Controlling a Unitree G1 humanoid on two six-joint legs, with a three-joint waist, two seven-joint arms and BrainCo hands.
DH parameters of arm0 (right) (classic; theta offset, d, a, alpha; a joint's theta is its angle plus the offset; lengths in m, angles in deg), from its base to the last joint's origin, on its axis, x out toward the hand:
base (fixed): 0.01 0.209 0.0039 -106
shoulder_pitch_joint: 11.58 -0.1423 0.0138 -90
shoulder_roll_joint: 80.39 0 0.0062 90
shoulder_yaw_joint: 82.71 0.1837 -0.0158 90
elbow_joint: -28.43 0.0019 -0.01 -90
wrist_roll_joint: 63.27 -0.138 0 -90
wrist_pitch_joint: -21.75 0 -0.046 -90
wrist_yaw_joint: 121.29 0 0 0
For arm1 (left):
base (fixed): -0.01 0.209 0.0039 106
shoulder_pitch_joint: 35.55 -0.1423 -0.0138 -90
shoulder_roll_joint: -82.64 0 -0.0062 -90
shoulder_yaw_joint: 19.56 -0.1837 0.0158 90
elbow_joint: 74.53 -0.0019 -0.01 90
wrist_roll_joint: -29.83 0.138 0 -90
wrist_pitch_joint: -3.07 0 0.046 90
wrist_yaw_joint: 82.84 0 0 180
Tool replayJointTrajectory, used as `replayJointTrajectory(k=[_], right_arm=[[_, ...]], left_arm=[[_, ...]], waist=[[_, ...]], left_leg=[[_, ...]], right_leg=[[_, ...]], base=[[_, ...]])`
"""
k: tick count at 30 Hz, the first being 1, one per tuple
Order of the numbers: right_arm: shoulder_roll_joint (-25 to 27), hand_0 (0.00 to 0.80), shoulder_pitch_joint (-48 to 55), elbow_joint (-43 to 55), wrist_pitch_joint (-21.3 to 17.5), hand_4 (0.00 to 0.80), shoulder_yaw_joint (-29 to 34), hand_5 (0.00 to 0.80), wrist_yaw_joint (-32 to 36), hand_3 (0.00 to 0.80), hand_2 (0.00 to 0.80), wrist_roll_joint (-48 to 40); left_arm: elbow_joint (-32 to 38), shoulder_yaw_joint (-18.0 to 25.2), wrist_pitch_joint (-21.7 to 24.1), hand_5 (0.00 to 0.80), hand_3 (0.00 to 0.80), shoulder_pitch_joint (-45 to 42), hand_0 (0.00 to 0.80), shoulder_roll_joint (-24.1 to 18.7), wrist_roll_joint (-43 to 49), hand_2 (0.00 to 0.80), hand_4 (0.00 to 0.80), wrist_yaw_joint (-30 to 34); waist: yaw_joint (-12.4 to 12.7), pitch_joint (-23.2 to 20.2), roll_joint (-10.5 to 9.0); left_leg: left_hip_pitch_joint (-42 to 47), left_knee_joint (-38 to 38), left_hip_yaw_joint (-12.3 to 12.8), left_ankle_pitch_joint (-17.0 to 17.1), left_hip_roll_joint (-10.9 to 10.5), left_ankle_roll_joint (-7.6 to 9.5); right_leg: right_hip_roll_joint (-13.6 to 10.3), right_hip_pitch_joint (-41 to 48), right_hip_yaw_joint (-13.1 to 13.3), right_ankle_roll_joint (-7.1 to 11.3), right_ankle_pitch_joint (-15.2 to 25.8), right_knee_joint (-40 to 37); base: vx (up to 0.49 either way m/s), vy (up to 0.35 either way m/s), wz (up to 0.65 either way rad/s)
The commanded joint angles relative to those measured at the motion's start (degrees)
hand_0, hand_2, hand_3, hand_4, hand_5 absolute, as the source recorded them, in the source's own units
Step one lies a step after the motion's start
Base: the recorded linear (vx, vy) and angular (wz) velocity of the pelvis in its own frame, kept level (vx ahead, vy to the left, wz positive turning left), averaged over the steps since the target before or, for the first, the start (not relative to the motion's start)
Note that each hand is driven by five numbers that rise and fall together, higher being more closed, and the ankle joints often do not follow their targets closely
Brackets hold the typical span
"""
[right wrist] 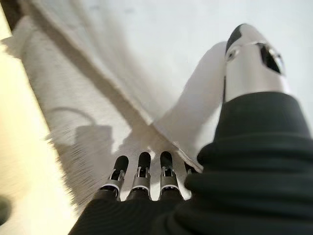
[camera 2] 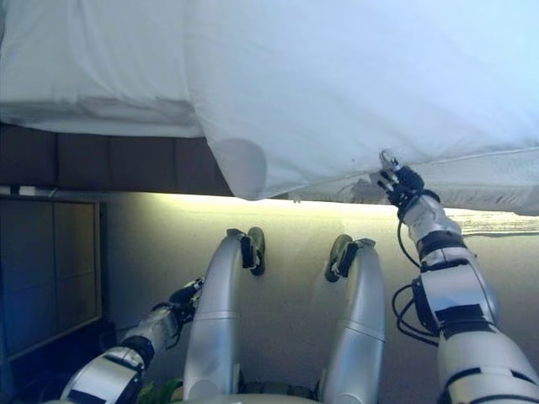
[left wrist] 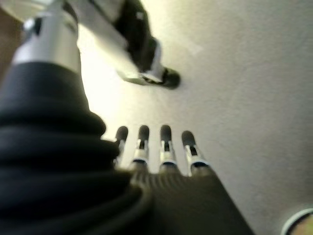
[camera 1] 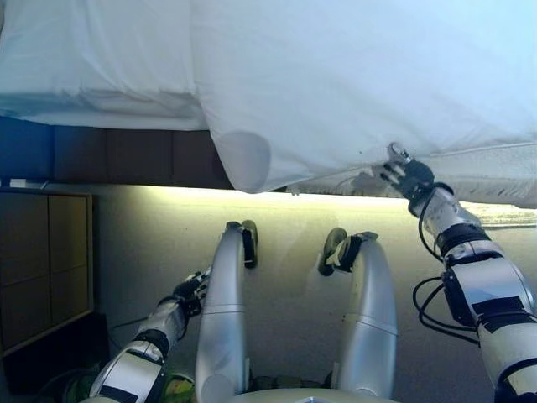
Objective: Make the bed neatly
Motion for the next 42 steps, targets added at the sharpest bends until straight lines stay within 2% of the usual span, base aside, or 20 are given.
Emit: replayJointTrajectory(k=[1,10,15,16,17,19,22,25,28,30,33,34,38,42], right_arm=[[2.8,0.0,-0.4,4.0,-2.9,0.0,1.5,0.0,3.1,0.0,0.0,-1.6],[4.3,0.0,0.4,10.6,-2.7,0.0,1.1,0.0,6.0,0.0,0.0,2.4],[3.9,0.0,4.5,13.1,-1.9,0.0,2.8,0.0,6.7,0.0,0.0,3.8],[3.9,0.42,5.1,13.3,-2.3,0.42,3.1,0.42,7.1,0.42,0.42,3.9],[3.6,0.8,6.1,14.1,-3.2,0.8,3.4,0.8,8.6,0.8,0.8,4.1],[2.9,0.8,7.3,15.7,-3.2,0.8,3.4,0.8,10.2,0.8,0.8,4.4],[1.7,0.8,8.4,15.6,-3.7,0.8,3.3,0.8,12.4,0.8,0.8,3.8],[0.1,0.8,9.1,15.7,-4.8,0.8,3.3,0.8,12.5,0.8,0.8,4.0],[-0.7,0.8,9.8,15.4,-3.9,0.8,3.3,0.8,14.0,0.8,0.8,4.6],[-1.0,0.8,10.5,15.5,-3.4,0.8,3.1,0.8,14.3,0.8,0.8,5.1],[-1.5,0.8,12.2,17.2,-2.8,0.8,3.0,0.8,13.9,0.8,0.8,5.2],[-2.1,0.8,13.0,17.3,-3.3,0.8,2.9,0.8,14.0,0.8,0.8,5.3],[-3.7,0.8,13.6,16.4,-4.0,0.8,2.9,0.8,14.9,0.8,0.8,5.0],[-4.3,0.8,12.9,16.9,-4.2,0.8,1.7,0.8,15.0,0.8,0.8,4.0]], left_arm=[[-0.4,-2.5,1.9,0.0,0.0,-5.5,0.0,-0.1,-0.6,0.0,0.0,1.6],[-0.2,-1.8,2.4,0.0,0.0,-11.2,0.0,-1.1,2.1,0.0,0.0,3.3],[-1.0,-0.5,2.3,0.0,0.0,-15.3,0.0,-1.2,4.6,0.0,0.0,3.4],[-1.1,-0.3,2.5,0.0,0.0,-15.7,0.0,-1.3,5.0,0.0,0.0,3.5],[-1.2,-0.1,3.1,0.0,0.0,-16.7,0.0,-1.3,5.6,0.0,0.0,3.8],[-1.1,-0.1,3.5,0.0,0.0,-17.5,0.0,-1.3,5.7,0.0,0.0,3.6],[-1.3,0.4,4.4,0.0,0.0,-17.5,0.0,-1.5,5.8,0.0,0.0,4.0],[-1.3,1.4,5.9,0.0,0.0,-16.6,0.0,-1.6,5.0,0.0,0.0,4.1],[1.1,3.4,8.7,0.0,0.0,-15.7,0.0,-2.8,2.9,0.0,0.0,2.9],[6.1,5.3,9.3,0.0,0.0,-14.2,0.0,-4.1,1.7,0.0,0.0,0.3],[17.5,8.5,11.0,0.0,0.0,-10.9,0.0,-7.0,-0.3,0.0,0.0,-6.5],[22.6,9.8,9.9,0.0,0.0,-9.0,0.0,-8.8,-1.9,0.0,0.0,-9.7],[29.6,12.0,14.3,0.0,0.0,-3.2,0.0,-12.2,-4.5,0.0,0.0,-15.1],[33.9,12.3,16.4,0.0,0.0,2.9,0.0,-13.0,-5.0,0.0,0.0,-17.0]], waist=[[1.0,-2.0,0.99],[1.4,-2.3,0.05],[1.4,-2.6,-0.96],[1.5,-2.6,-1.1],[1.5,-2.9,-1.35],[1.5,-3.8,-1.82],[1.8,-6.2,-2.5],[2.4,-8.2,-2.7],[2.6,-8.5,-2.65],[2.8,-8.8,-2.46],[3.4,-9.5,-2.44],[3.7,-10.0,-2.63],[4.1,-11.2,-3.5],[3.9,-12.1,-4.29]], left_leg=[[1.1,-3.6,2.0,1.2,-1.2,3.86],[3.7,0.2,1.6,2.1,-0.1,3.78],[8.2,0.7,1.3,3.6,0.6,3.55],[8.9,0.6,1.3,3.9,0.6,3.53],[10.1,0.2,1.1,4.2,0.7,3.42],[12.1,-1.6,0.7,4.9,0.5,3.16],[17.2,-8.9,0.4,6.1,0.3,2.41],[23.7,-17.9,1.1,7.4,0.4,1.78],[27.8,-22.2,1.4,8.3,0.6,1.05],[30.1,-24.8,1.4,9.0,0.4,0.69],[33.7,-29.5,1.4,10.2,-0.4,0.24],[35.5,-32.0,1.5,10.8,-0.8,0.0],[41.1,-38.3,1.8,12.0,-1.0,-0.87],[45.8,-42.6,2.0,12.6,-0.5,-1.72]], right_leg=[[0.7,1.4,0.4,-2.16,2.0,-3.0],[0.0,5.1,-0.6,-3.07,1.6,-0.2],[-0.4,9.8,-0.6,-2.71,2.4,0.4],[-0.5,10.5,-0.6,-2.6,2.6,0.3],[-0.5,11.6,-0.5,-2.25,2.9,0.0],[-0.3,13.3,-0.4,-1.52,3.6,-1.4],[0.1,18.1,-0.9,-0.52,4.6,-7.9],[0.2,24.9,-1.9,-0.23,5.5,-15.8],[0.0,29.6,-2.5,0.02,6.4,-20.1],[-0.3,32.3,-3.0,0.63,7.3,-22.8],[-0.4,36.4,-3.9,1.77,8.9,-28.0],[-0.3,38.4,-4.5,2.3,9.5,-30.7],[0.5,44.6,-6.3,3.15,10.6,-37.6],[1.9,50.1,-7.8,3.24,11.2,-43.2]], base=[[0.078,-0.007,0.01],[0.103,-0.006,0.0],[0.201,-0.011,-0.01],[0.189,-0.007,0.0],[0.139,-0.003,0.0],[0.114,0.009,-0.02],[0.065,0.017,-0.07],[0.072,0.011,0.2],[0.111,0.014,-0.04],[0.112,0.011,0.27],[0.067,-0.013,0.14],[0.06,-0.04,-0.09],[0.075,-0.059,0.07],[0.083,-0.08,0.05]])
